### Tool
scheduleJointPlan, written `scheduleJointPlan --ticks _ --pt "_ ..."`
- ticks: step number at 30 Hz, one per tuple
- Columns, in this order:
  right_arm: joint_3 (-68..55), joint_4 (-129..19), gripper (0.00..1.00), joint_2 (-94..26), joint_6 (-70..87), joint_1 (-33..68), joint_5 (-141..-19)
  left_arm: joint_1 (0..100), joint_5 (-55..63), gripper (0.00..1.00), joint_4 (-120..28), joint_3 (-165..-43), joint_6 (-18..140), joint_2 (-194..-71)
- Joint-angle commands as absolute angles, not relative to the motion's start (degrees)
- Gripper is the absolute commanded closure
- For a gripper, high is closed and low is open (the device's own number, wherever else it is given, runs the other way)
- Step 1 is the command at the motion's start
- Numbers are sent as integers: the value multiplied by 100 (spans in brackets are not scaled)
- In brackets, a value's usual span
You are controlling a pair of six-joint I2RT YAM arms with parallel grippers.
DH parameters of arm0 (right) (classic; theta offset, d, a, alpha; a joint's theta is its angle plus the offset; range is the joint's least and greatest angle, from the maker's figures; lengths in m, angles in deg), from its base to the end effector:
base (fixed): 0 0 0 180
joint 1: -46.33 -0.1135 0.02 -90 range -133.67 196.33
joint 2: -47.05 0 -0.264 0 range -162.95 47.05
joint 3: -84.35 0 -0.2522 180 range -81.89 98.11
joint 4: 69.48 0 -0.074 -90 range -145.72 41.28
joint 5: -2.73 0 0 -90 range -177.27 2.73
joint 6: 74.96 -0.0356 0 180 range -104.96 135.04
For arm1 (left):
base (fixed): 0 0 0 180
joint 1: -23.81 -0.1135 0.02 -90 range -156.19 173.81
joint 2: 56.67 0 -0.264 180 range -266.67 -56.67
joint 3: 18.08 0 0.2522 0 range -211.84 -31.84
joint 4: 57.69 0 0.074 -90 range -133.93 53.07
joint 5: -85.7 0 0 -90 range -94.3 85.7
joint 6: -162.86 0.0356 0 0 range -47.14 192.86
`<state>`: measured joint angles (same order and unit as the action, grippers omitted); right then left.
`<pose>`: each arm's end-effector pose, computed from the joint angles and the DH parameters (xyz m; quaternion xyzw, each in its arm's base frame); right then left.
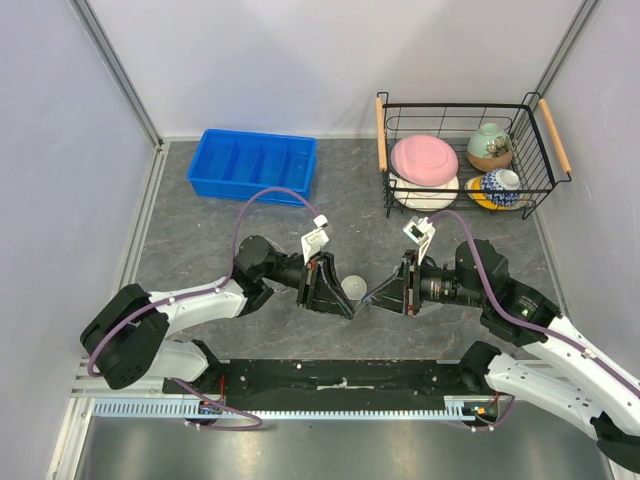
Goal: Organize the chemistry lab equipment
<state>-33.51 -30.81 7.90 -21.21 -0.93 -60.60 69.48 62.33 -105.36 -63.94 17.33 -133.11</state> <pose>0.0896 0.1205 0.3501 -0.2131 0.7585 0.5285 0.3161 0.1579 -0.2084 0.2677 0.3975 0.5327 -0.7265 0.1744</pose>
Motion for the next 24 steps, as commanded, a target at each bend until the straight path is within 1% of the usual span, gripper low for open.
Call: scheduleJointPlan --ticks 1,2,3,5,6,7,8,9,10,11,12,14,15,17,18,19,21,22,23,24 --pt "-3250 -3339 100 759 -2108 -148 -6179 6925 6311 91 -10696 -6348 1599 -13392" --pt "-3232 -3322 100 741 -2090 -148 -6196 6925 6303 87 -10678 -6339 1590 -13401" --pt "-3232 -3313 100 733 -2082 -157 -6222 6925 6294 72 -10643 -6348 1590 -13401" --pt "-3189 -3243 100 750 -2073 -174 -6275 6925 6250 54 -10416 -6357 1651 -13331" --pt "-3171 -3208 100 750 -2029 -183 -6301 6925 6224 35 -10222 -6392 1730 -13279" --pt "-3162 -3172 100 759 -2011 -183 -6371 6925 6145 29 -9977 -6470 2009 -13208" --pt "-3118 -3094 100 759 -2011 -183 -6407 6925 6075 22 -9296 -6515 2195 -13129" --pt "-3101 -3067 100 768 -1959 -192 -6442 6916 5943 12 -8949 -6576 2380 -12955" --pt "-3074 -3014 100 768 -1941 -192 -6521 6925 5864 8 -8581 -6699 2703 -12866" --pt "-3022 -2910 100 776 -1924 -192 -6591 6925 5759 2 -8264 -6761 2872 -12787" --pt "-2995 -2839 100 785 -1897 -192 -6670 6925 5523 0 -7469 -6944 3048 -12638" --pt "-2873 -2594 100 803 -1792 -192 -6950 6925 5118 0 -6647 -7138 3610 -12488" --pt "-2820 -2479 100 812 -1757 -192 -7074 6925 4594 0 -5782 -7331 3786 -12357" --pt "-2636 -2006 100 812 -1660 -183 -7599 6925 3977 0 -4995 -7534 4164 -12233" --pt "-2556 -1820 100 803 -1634 -192 -7881 6925 3347 0 -4434 -7700 4235 -12189" --pt "-2425 -1401 100 785 -1616 -183 -8145 6925 3062 0 -4063 -7780 4349 -12110" --pt "-2301 -994 100 680 -1633 -192 -9058 6925 2457 0 -3509 -7921 4437 -12048" --pt "-2275 -714 100 619 -1668 -192 -9322 6925 2305 0 -3384 -7948 4438 -12004" --pt "-2274 -581 100 575 -1782 -192 -9873 6925 2164 0 -3287 -7983 4447 -11978" --pt "-2292 -475 100 531 -1826 -192 -10079 6925 1911 0 -3155 -8026 4447 -11969"
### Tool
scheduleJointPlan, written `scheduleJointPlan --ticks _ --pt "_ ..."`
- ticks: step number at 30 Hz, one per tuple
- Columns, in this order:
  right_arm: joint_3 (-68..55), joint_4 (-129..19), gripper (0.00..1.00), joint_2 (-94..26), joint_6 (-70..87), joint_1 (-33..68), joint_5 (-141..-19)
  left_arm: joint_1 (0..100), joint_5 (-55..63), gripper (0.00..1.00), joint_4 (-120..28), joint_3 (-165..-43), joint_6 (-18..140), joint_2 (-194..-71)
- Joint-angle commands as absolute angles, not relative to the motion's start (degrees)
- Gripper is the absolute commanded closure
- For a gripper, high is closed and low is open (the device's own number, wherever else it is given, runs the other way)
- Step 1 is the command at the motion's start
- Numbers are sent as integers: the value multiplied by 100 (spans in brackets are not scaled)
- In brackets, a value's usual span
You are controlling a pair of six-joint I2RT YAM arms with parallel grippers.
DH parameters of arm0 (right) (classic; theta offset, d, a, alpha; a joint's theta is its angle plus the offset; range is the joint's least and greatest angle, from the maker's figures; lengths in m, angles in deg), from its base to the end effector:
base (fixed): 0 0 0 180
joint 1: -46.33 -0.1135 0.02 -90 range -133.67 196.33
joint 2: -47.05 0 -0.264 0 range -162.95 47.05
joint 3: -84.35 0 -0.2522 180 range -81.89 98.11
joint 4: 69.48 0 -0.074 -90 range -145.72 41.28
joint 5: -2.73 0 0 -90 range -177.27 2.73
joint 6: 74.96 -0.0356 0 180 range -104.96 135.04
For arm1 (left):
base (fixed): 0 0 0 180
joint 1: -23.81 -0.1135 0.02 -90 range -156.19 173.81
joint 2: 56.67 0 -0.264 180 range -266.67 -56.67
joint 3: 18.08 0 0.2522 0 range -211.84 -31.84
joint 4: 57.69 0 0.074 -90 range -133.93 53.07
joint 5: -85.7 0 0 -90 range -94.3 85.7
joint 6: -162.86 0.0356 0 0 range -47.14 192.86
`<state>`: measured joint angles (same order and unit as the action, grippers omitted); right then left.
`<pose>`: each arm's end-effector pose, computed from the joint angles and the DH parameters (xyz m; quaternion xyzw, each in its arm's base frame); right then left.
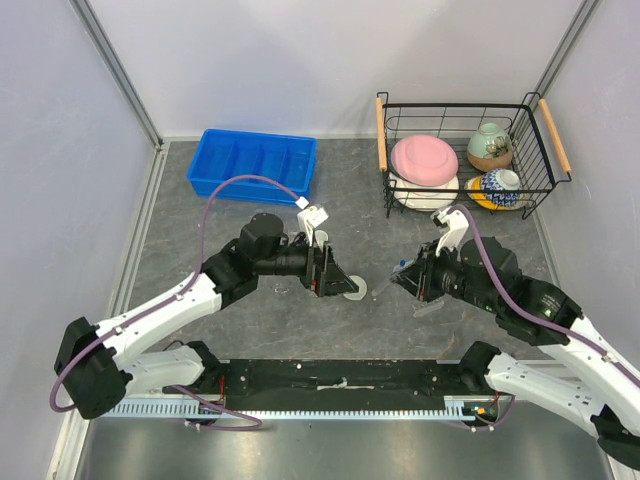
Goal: Organize the chemistry lab equipment
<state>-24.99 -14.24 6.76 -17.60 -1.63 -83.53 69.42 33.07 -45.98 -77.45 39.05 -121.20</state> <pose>0.0891 0.1023 0.3657 -0.1297 0.8325 0.3689 0.3925 0.1633 -0.1977 0.2995 0.2681 0.7372 -0.5585 0.2697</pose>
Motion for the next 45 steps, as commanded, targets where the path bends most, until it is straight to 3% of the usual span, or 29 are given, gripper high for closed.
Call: scheduleJointPlan --ticks 1,10,29,45 --pt "-2344 -317 100 461 -1896 -192 -10316 6925 1795 0 -2980 -8044 4429 -11942" --pt "-3011 -105 100 390 -2564 -183 -11741 6925 1310 0 -2539 -7869 4464 -11617" --pt "-3953 -711 100 -67 -3804 -491 -12717 6925 1310 0 -2530 -7377 4385 -11125" --pt "-4094 -1660 100 -612 -3488 -543 -12858 6934 1249 0 -2539 -7306 4429 -11116"
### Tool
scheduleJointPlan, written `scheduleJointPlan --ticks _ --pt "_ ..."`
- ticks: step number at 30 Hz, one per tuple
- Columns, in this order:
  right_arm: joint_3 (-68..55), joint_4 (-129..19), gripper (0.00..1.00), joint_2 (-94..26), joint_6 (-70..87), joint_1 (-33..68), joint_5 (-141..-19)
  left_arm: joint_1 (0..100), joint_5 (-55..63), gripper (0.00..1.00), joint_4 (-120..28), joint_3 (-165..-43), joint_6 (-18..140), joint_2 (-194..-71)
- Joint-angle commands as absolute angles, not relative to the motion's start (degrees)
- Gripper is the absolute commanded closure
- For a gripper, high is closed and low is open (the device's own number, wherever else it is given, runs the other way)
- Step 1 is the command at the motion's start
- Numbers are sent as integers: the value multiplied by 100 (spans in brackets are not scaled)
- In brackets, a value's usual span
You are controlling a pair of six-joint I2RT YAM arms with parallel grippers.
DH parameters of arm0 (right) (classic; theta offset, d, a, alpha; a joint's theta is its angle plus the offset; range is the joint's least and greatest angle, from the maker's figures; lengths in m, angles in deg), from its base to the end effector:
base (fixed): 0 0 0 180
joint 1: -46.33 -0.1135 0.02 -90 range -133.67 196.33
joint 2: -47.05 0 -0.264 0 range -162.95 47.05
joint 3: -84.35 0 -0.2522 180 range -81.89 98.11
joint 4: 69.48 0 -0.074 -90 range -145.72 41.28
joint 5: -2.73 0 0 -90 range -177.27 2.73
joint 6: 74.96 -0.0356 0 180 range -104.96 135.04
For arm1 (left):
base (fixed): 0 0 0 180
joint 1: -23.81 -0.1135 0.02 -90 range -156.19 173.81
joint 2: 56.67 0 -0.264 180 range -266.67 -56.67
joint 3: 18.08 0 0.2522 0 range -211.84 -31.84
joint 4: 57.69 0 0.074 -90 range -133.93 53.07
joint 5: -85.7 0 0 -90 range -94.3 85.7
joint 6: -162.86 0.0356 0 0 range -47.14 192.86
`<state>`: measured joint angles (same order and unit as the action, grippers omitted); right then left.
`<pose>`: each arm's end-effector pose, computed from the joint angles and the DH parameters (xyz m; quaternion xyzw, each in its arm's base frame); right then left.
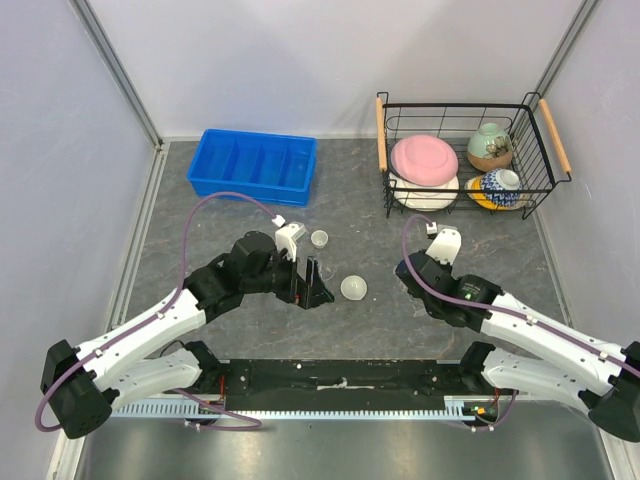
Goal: Organize the chemistry lab equipment
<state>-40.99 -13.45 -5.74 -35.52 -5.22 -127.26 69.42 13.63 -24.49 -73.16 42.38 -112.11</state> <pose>0.1247 0.1203 0.2499 0.0975 0.8950 0.0204 0.4348 0.1407 -0.1594 0.2697 0.1876 0.8531 -0.3960 0.2832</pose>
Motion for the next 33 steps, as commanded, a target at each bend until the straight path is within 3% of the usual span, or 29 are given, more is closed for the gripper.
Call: scheduleJointPlan --ticks 1,33 --pt "-4094 -1678 100 -612 -3479 -543 -12858 6934 1240 0 -2539 -7306 4429 -11116" --pt "-4375 -1651 100 -832 -3541 -535 -12911 6934 1231 0 -2486 -7341 4456 -11195"
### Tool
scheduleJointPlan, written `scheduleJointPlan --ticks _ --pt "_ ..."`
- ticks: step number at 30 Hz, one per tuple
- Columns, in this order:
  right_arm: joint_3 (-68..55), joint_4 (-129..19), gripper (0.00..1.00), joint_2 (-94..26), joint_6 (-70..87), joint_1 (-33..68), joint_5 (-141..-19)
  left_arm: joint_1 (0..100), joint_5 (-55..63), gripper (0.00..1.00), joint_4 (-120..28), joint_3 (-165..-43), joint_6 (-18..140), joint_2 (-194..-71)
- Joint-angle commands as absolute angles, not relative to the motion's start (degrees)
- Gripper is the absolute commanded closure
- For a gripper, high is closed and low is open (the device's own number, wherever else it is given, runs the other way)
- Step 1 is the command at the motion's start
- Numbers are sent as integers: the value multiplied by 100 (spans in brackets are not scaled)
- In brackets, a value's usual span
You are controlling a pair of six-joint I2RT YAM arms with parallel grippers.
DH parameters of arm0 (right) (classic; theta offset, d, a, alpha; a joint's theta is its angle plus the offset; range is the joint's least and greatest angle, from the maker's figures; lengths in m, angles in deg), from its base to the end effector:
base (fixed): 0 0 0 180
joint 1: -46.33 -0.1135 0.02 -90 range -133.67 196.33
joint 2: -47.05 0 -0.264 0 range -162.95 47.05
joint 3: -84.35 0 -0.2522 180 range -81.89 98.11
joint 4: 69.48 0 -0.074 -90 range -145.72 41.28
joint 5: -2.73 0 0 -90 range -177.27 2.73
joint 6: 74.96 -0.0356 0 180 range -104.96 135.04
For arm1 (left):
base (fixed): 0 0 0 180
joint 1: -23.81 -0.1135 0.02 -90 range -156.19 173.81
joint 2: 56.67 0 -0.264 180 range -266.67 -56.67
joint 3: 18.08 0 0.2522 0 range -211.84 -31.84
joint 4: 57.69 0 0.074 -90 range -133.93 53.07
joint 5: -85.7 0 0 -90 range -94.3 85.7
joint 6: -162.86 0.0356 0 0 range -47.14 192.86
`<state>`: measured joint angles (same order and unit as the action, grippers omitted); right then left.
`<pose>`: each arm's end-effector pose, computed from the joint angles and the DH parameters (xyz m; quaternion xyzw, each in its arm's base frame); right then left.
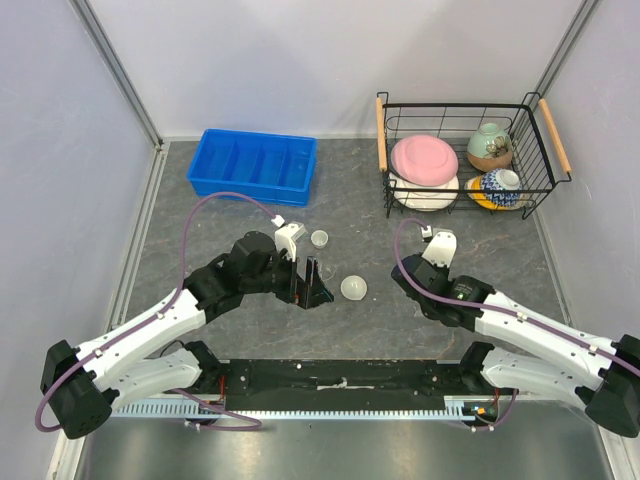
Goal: Organize the chemistry lab equipment
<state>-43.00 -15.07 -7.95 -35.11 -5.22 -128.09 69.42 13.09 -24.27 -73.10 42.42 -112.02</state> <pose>0.1276 0.1233 0.2350 0.0888 0.8992 -0.0031 0.4284 0.1406 -0.1588 0.2692 0.1857 0.8548 -0.3921 0.2849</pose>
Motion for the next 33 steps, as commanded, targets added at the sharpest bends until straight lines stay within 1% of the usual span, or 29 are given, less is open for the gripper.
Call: scheduleJointPlan --ticks 1,19,20,22,23,25,26,30,33 --pt "-4401 -1669 100 -841 -3549 -543 -12911 6934 1231 0 -2486 -7341 4456 -11195" --pt "-4691 -1994 100 -1025 -3549 -543 -12603 6934 1214 0 -2477 -7306 4447 -11178" --pt "-4700 -1994 96 -1017 -3549 -543 -12595 6934 1214 0 -2477 -7297 4447 -11186" --pt "-4709 -1986 92 -999 -3532 -552 -12577 6934 1214 0 -2477 -7297 4447 -11195" --pt "-4709 -1977 86 -999 -3549 -552 -12568 6934 1214 0 -2477 -7297 4447 -11195" --pt "-4709 -1951 80 -999 -3558 -543 -12568 6934 1214 0 -2477 -7297 4456 -11204" --pt "-4700 -1942 75 -999 -3567 -543 -12551 6934 1214 0 -2486 -7297 4447 -11204" --pt "-4586 -1836 67 -955 -3576 -544 -12568 6943 1214 0 -2477 -7297 4447 -11221" --pt "-4420 -1661 59 -832 -3602 -552 -12629 6943 1222 0 -2477 -7297 4447 -11239"
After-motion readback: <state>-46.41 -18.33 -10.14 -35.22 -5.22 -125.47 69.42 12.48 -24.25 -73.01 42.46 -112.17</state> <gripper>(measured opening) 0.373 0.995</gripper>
